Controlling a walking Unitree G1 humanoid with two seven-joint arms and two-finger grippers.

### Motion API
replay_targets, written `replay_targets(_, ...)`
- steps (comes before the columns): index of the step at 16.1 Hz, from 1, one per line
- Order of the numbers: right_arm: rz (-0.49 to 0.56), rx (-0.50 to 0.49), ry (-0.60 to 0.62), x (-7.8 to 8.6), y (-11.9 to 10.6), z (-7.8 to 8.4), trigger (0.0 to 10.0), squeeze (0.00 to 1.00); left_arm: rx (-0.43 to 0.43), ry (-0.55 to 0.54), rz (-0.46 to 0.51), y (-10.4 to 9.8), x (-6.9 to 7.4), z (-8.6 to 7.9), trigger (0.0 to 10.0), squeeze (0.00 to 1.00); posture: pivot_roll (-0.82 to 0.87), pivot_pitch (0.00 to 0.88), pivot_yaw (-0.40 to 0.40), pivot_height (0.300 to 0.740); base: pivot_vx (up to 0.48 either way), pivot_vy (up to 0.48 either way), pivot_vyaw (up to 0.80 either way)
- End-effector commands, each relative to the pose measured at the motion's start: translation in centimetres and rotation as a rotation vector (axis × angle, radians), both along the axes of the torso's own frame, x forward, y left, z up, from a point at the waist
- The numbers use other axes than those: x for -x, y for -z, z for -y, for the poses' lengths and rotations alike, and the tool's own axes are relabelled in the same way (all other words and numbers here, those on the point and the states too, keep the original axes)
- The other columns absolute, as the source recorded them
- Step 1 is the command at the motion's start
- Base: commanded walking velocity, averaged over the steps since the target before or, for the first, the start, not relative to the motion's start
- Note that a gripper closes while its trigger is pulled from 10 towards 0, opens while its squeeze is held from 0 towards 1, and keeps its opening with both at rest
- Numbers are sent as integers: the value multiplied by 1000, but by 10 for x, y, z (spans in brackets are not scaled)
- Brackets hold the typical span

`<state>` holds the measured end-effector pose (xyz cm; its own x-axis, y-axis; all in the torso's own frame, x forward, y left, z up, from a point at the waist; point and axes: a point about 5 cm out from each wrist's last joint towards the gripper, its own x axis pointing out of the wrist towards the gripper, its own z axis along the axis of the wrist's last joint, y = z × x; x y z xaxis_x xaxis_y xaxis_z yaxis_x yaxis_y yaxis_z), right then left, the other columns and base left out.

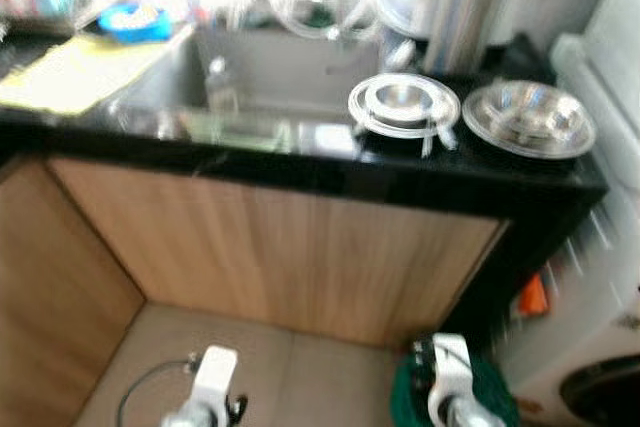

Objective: Kitchen organization

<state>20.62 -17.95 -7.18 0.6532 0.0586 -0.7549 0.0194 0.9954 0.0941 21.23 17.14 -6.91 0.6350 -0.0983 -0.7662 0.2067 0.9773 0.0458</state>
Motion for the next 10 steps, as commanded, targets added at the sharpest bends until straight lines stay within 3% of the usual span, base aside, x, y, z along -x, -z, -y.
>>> replay_targets(1, -12, 23, 10, 3, 1, 9, 10000, 0, 14, 11, -7, 1, 0, 7, 10000, 0, -97, 0, 12, 740, 277, 0, 0)
replay_targets(5, -14, 24, 3, 3, 1, 9, 10000, 0, 12, 17, -8, 1, 0, 7, 10000, 0, -98, 0, 11, 740, 266, 0, 0)
replay_targets(10, -7, 23, 12, 3, 1, 10, 10000, 0, 21, 15, -2, 1, 0, 8, 10000, 0, -98, 0, 12, 740, 0, 0, 0)
